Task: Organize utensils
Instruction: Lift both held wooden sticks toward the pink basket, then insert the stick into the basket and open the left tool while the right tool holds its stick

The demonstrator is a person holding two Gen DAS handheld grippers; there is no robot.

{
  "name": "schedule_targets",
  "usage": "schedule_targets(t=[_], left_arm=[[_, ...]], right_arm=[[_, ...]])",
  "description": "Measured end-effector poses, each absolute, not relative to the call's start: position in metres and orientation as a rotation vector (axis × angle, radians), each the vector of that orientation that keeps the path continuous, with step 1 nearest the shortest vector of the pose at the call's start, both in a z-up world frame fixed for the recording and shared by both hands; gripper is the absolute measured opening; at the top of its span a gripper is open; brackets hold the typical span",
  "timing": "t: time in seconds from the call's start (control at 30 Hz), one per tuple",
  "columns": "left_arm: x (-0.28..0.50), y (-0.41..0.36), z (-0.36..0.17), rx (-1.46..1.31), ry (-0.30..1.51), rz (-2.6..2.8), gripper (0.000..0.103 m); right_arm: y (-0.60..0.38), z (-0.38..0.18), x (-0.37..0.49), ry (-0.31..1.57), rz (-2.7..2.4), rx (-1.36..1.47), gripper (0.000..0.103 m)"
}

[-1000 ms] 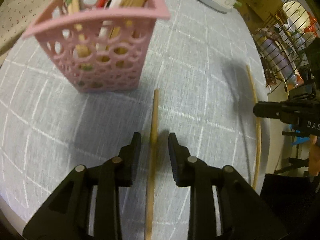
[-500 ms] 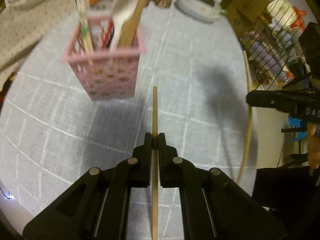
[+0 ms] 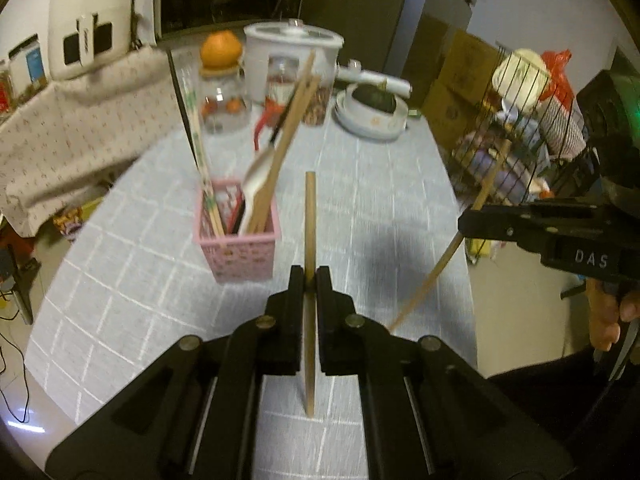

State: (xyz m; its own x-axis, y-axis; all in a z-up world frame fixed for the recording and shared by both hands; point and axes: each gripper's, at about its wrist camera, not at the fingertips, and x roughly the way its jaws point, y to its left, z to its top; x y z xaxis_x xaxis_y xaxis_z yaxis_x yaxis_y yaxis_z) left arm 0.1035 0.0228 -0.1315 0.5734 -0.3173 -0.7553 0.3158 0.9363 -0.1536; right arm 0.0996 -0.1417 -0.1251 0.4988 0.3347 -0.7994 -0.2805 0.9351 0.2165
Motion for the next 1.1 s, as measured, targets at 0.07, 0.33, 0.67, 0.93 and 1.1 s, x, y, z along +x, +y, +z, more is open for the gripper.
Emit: schedule_targets(t=[0.07, 0.33, 0.67, 0.93, 1.1], left_arm=[[0.105, 0.018, -0.126, -0.008, 0.859, -0.371, 0.007], [0.102, 0.027, -0.086, -0.048, 0.722, -0.345, 0.007], [0.097, 0.056, -0.046, -0.108, 0.498, -0.241, 0.007], [0.116, 0.060, -0.041, -0.136, 0.403, -0.178, 0.007], [0.131, 0.056, -0.049, -0.137, 0.405, -0.153, 0.007]], right_arm=[[-0.139, -0.116, 0.098, 0.949, 0.379, 0.054, 0.007], [-0.127, -0.081, 0.099, 0.850, 0.412, 0.065, 0.006], [-0.128, -0.059, 0.103, 0.785, 0.416, 0.107, 0.006], [-0.125, -0.062, 0.107, 0.795, 0.416, 0.120, 0.006], [-0.124, -0.064, 0.107, 0.801, 0.419, 0.120, 0.007]])
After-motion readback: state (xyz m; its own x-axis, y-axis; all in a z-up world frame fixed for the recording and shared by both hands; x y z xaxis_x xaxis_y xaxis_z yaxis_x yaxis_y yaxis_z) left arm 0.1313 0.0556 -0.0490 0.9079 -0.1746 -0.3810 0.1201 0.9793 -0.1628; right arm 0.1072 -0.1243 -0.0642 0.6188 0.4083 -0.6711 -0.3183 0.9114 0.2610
